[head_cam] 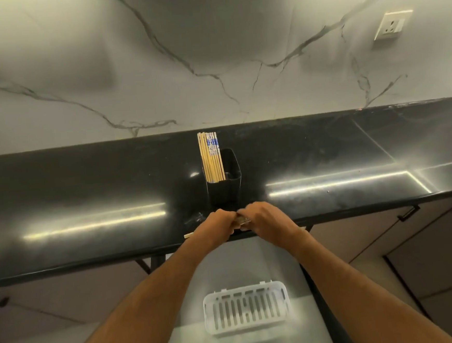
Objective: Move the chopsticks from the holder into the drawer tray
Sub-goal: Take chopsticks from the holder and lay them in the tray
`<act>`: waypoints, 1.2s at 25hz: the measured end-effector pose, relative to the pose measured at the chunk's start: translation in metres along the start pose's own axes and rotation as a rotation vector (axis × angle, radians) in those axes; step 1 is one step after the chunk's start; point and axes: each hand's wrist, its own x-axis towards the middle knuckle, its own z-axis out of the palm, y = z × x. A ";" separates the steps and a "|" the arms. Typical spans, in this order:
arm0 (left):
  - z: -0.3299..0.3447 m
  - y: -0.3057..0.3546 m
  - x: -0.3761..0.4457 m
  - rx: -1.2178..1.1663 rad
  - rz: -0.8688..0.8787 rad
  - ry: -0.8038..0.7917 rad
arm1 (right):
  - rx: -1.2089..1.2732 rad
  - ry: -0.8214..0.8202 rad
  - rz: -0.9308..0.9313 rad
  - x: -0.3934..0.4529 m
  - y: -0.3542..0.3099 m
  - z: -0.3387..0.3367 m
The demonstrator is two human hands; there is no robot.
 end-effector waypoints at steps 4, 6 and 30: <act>0.050 -0.007 -0.015 0.122 0.119 0.021 | 0.015 -0.166 0.127 -0.030 -0.006 0.047; 0.080 -0.012 -0.027 0.116 0.112 0.000 | 0.037 -0.227 0.156 -0.048 -0.007 0.066; 0.263 -0.071 -0.048 0.172 -0.043 -0.193 | 0.000 -0.478 0.176 -0.126 0.000 0.223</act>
